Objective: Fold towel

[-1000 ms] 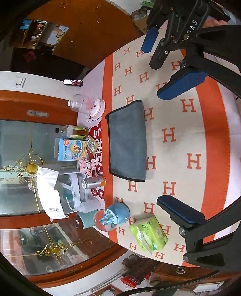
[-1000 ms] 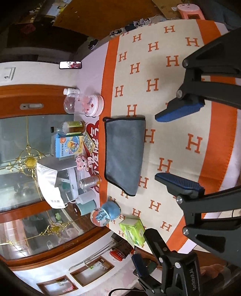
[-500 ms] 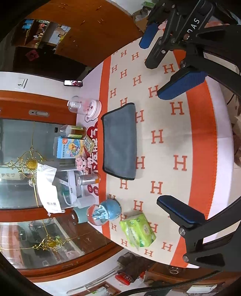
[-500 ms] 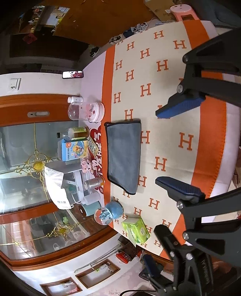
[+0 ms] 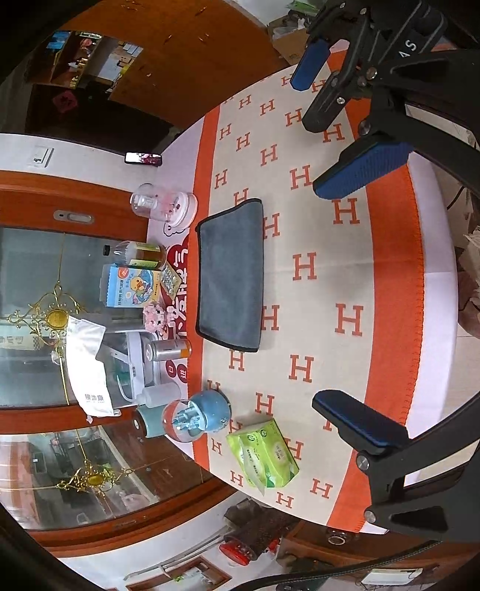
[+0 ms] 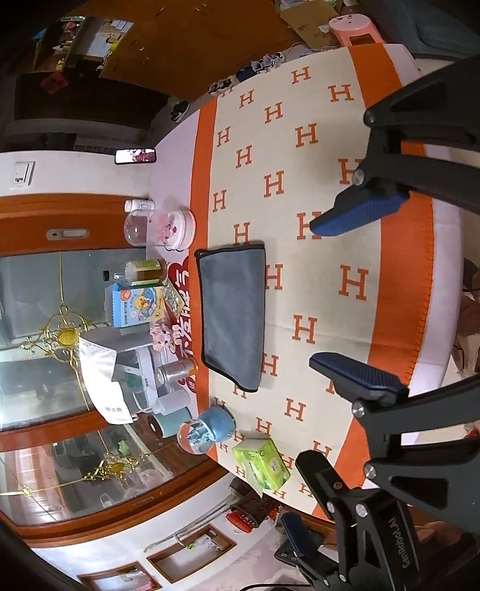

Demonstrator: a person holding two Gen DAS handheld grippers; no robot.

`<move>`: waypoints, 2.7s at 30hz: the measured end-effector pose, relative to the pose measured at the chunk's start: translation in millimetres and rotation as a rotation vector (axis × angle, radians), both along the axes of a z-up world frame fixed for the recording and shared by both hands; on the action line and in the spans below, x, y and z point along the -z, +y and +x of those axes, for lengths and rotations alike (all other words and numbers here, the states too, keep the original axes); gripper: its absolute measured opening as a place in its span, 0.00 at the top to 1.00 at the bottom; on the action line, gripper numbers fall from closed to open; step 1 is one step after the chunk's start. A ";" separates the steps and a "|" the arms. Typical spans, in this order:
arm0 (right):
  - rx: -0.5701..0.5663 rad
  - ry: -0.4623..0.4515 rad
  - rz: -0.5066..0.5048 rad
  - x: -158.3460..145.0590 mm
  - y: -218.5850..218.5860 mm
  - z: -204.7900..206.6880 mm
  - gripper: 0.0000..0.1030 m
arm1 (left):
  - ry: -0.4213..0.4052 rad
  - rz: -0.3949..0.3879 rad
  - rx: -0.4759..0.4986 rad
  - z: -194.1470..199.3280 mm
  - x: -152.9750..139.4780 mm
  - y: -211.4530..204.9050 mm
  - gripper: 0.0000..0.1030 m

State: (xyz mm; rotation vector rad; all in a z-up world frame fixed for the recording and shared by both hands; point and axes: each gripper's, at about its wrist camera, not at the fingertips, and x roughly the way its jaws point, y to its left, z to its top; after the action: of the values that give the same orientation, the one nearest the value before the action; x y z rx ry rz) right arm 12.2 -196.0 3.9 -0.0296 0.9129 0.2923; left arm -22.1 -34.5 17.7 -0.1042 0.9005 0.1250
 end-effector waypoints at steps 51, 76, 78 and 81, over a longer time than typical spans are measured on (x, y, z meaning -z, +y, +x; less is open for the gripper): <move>0.039 0.027 -0.026 9.7 -15.5 7.0 0.36 | 0.028 0.016 0.036 12.9 8.6 -26.3 0.01; 0.033 0.033 -0.032 13.5 -11.5 6.8 0.36 | 0.035 0.010 0.030 10.4 13.1 -16.6 0.01; 0.033 0.034 -0.031 13.7 -11.5 6.9 0.36 | 0.037 0.008 0.031 10.5 13.6 -16.0 0.01; 0.034 0.035 -0.032 13.8 -11.4 6.9 0.36 | 0.040 0.007 0.031 10.3 13.6 -15.9 0.01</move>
State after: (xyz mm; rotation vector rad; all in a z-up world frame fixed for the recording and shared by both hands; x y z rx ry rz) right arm 19.1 -207.4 -10.0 -0.0391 0.9516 0.2473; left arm -11.8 -50.4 4.1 -0.0813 0.9411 0.1012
